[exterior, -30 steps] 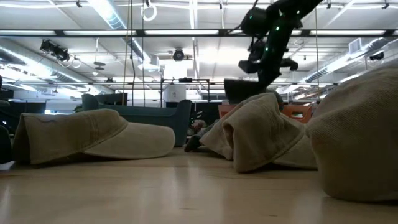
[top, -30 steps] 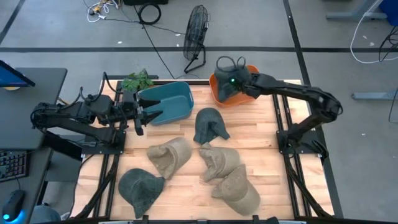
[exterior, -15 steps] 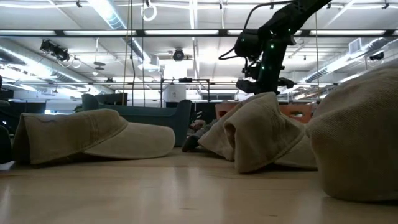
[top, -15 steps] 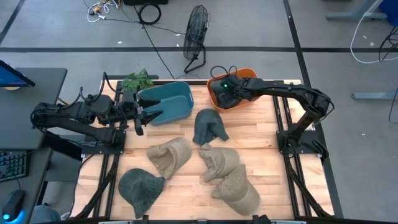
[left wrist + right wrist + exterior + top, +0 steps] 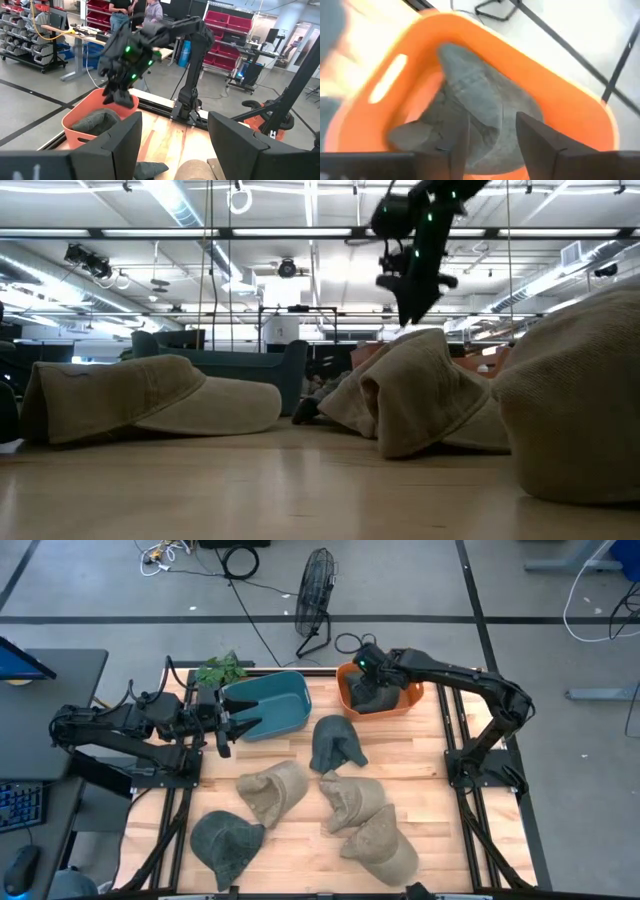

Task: Pick & Place hat
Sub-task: Put the right black cap into the orange bin

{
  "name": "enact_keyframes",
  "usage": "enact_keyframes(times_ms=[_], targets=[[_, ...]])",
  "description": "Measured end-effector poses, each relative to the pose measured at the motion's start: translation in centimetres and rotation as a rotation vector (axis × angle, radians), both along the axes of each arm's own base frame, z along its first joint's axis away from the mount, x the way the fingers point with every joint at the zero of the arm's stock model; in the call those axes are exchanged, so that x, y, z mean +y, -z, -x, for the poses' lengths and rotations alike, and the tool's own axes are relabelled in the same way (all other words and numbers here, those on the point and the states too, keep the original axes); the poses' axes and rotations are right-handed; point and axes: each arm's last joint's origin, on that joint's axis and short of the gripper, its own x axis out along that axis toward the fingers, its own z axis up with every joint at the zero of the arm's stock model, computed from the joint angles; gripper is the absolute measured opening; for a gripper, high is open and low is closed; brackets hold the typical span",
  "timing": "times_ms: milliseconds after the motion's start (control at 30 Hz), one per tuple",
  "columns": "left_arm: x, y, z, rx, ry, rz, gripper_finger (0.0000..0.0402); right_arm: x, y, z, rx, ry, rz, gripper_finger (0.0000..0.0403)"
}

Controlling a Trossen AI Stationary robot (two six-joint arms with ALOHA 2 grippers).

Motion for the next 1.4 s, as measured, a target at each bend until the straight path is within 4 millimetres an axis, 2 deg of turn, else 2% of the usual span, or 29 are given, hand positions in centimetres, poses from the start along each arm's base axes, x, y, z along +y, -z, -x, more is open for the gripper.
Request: enact_keyframes(times_ms=[167,300,467,600,767,967,1167,1400], targets=[[0.0,0.0,0.0,0.0,0.0,0.0,0.0232,3.1,-4.0,-2.0,-0.101,-0.261,-0.051,0.0181],[0.0,0.0,0.0,0.0,0.0,0.0,0.0232,7.3,-5.5,-4.2,-0.218,-0.558,-0.098,0.0182],[0.0,0.0,0.0,0.001,0.0,0.0,0.0232,12.5,-4.6,-6.1,-0.181,-0.85,-0.123,0.0182],[0.0,0.0,0.0,0.003,0.001,0.0,0.0231,14.5,-2.0,-7.7,-0.059,-0.968,-0.128,0.0183],[0.0,0.1,0.0,0.007,0.001,0.007,0.0232,14.3,3.1,-9.9,0.126,-0.958,-0.169,0.0189],[0.0,0.1,0.0,0.01,0.001,0.008,0.0232,12.9,7.6,-11.3,0.326,-0.935,-0.109,0.019],[0.0,0.1,0.0,0.012,0.001,0.007,0.0231,11.7,9.8,-11.6,0.393,-0.922,-0.152,0.019],[0.0,0.2,0.0,0.014,0.001,0.007,0.0231,10.0,10.8,-11.8,0.366,-0.893,-0.211,0.0177]])
